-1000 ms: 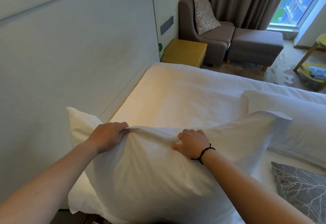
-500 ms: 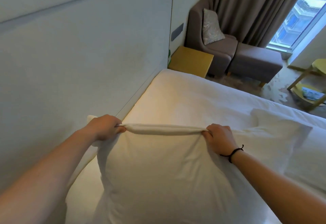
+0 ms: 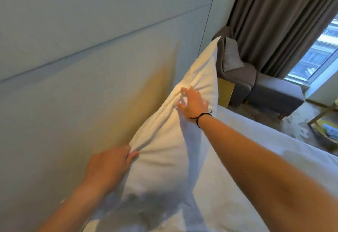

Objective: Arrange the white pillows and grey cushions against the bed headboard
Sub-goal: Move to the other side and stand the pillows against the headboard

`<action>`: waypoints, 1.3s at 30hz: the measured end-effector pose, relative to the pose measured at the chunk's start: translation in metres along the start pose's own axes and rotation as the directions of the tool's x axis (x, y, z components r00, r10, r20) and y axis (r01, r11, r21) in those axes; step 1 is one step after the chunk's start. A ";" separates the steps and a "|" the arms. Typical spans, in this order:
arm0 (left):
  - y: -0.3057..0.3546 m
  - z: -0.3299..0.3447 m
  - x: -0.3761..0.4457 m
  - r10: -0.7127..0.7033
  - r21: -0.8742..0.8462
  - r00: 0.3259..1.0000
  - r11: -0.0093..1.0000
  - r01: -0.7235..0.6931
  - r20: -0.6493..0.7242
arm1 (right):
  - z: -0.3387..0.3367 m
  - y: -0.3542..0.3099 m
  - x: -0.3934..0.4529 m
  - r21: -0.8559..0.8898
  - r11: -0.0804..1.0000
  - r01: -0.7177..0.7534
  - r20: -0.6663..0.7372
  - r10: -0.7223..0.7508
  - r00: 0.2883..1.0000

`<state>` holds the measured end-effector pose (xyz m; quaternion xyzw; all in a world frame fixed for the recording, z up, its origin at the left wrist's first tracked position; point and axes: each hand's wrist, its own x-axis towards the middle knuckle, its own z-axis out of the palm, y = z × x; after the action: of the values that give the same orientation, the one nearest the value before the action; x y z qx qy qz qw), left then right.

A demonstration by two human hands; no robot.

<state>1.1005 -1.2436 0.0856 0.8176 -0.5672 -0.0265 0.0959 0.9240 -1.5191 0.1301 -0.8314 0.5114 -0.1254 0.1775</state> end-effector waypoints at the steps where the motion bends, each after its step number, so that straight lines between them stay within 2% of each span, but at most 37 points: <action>1: -0.002 0.019 0.002 -0.034 -0.006 0.994 0.999 0.035 0.103 | 0.031 -0.012 -0.006 0.042 0.998 -0.040 0.108 0.035 0.993; 3: -0.009 0.051 0.001 -0.112 -0.092 0.940 0.985 0.149 0.321 | 0.098 -0.031 -0.032 0.095 0.990 -0.108 0.333 0.070 0.940; 5: -0.019 0.072 -0.005 -0.169 -0.177 0.900 0.950 0.257 0.401 | 0.150 -0.038 -0.064 0.081 0.982 -0.172 0.436 0.121 0.892; 8: -0.027 0.085 -0.007 -0.193 -0.175 0.916 0.948 0.267 0.351 | 0.174 -0.034 -0.088 0.142 0.963 -0.231 0.389 0.160 0.907; 13: -0.022 0.072 0.001 -0.118 -0.237 0.951 0.953 0.189 0.284 | 0.163 -0.022 -0.096 0.230 0.923 -0.309 0.302 0.235 0.924; 17: -0.021 0.051 0.009 -0.071 -0.228 0.978 0.967 0.116 0.196 | 0.162 -0.011 -0.115 0.356 0.820 -0.448 0.294 0.357 0.887; 19: -0.022 0.034 0.014 -0.054 -0.227 0.993 0.971 0.077 0.108 | 0.163 -0.011 -0.124 0.446 0.749 -0.490 0.314 0.381 0.870; 22: -0.025 0.005 0.021 -0.025 -0.276 0.999 0.961 0.017 -0.028 | 0.161 -0.023 -0.125 0.568 0.691 -0.447 0.294 0.337 0.894; 25: -0.027 -0.008 0.021 -0.031 -0.270 0.996 0.963 0.008 -0.079 | 0.158 -0.036 -0.122 0.621 0.675 -0.398 0.264 0.299 0.917; 30: -0.034 0.002 0.014 -0.122 -0.114 0.992 0.986 0.123 0.016 | 0.167 -0.026 -0.139 0.565 0.709 -0.422 0.361 0.248 0.899; 32: -0.033 0.007 0.007 -0.142 -0.059 0.990 0.988 0.142 0.008 | 0.169 -0.017 -0.147 0.548 0.738 -0.394 0.368 0.210 0.906; 37: 0.001 0.014 -0.006 0.003 0.047 0.996 0.999 0.001 -0.091 | 0.151 -0.002 -0.162 0.543 0.739 -0.400 0.437 0.158 0.885; 39: 0.026 0.017 -0.008 0.048 0.039 0.993 0.998 -0.044 -0.108 | 0.139 0.005 -0.174 0.541 0.726 -0.424 0.481 0.147 0.865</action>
<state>1.0707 -1.2468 0.0734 0.8060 -0.5804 0.0306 0.1122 0.8968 -1.3425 -0.0027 -0.6389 0.5155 -0.0846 0.5647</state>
